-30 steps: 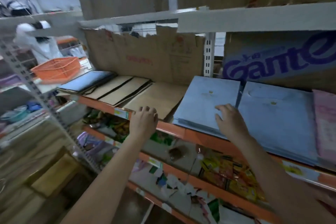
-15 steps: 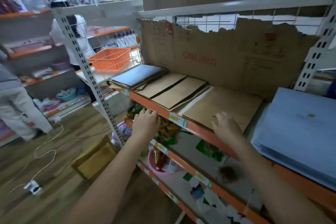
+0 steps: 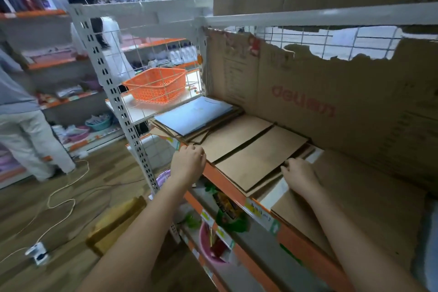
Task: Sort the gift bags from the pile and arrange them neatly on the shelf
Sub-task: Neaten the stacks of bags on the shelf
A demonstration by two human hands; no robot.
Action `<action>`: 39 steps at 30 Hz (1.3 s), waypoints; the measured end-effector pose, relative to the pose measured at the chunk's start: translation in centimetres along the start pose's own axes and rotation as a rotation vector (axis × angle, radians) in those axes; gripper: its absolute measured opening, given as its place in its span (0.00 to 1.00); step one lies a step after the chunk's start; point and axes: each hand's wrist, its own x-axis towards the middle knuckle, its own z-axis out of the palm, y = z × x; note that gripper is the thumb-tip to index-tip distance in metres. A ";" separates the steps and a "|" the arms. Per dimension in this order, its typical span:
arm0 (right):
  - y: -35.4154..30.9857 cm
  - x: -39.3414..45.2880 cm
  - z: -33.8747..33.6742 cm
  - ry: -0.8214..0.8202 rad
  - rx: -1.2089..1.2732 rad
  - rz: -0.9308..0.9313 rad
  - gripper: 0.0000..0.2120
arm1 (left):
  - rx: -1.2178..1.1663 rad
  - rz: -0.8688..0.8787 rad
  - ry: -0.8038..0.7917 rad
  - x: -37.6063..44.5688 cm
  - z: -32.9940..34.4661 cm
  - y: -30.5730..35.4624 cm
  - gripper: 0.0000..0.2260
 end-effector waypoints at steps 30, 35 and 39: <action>-8.4 3.6 3.5 0.380 0.661 0.643 0.27 | -0.173 -0.054 -0.414 28.0 7.6 -18.7 0.38; -10.1 3.7 4.4 0.497 0.769 0.659 0.24 | -0.469 -0.069 -0.482 28.2 6.8 -18.2 0.27; -11.2 3.9 4.3 0.592 0.842 0.668 0.23 | -0.813 -0.056 -0.505 27.4 6.0 -18.2 0.13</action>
